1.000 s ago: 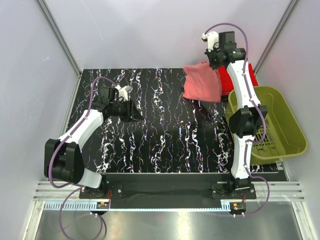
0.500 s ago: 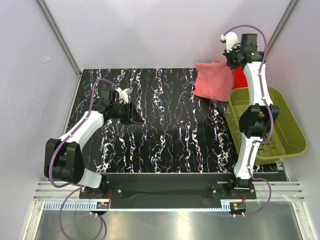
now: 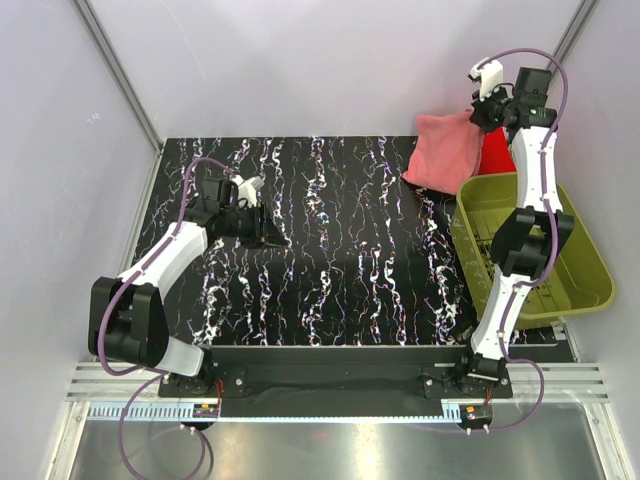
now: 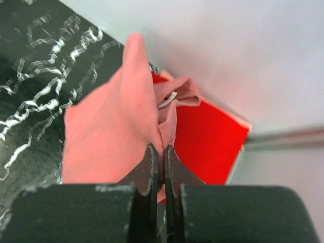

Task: Fold and stack the t-shirts
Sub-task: Neatly place the folded tshirt to the corner

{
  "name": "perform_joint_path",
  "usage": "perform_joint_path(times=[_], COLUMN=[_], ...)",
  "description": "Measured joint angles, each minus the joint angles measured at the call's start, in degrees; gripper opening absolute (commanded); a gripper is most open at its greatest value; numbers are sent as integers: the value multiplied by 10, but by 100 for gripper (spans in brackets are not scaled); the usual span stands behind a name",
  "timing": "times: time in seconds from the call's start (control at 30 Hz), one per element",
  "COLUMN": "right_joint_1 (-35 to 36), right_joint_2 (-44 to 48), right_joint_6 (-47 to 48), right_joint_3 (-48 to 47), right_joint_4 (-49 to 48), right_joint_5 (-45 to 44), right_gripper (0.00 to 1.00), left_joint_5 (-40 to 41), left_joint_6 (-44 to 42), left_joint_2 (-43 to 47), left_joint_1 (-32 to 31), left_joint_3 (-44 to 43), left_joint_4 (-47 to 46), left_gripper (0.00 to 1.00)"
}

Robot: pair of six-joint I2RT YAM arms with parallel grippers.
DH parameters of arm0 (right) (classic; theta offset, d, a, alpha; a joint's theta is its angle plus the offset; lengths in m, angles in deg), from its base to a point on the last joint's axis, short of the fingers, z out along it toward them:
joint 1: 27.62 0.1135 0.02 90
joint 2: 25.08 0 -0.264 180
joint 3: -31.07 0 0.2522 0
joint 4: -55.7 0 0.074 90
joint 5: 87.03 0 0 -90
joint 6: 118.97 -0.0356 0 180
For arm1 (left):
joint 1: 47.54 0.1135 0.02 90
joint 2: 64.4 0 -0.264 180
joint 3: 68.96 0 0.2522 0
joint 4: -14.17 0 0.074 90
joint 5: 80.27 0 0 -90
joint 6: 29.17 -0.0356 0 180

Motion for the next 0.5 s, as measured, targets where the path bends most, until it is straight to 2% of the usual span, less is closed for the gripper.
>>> perform_joint_path(times=[0.2, 0.5], right_joint_1=[2, -2], right_joint_2=[-32, -56], right_joint_6=[11, 41], right_joint_3=[-60, -126], right_joint_4=[0, 7], right_joint_5=[64, 72], right_gripper=[0, 0], left_joint_5=[0, -3], left_joint_6=[0, -3], left_joint_2=[0, 0], left_joint_1=[0, 0], left_joint_3=[0, 0], left_joint_4=[0, 0], left_gripper=[38, 38])
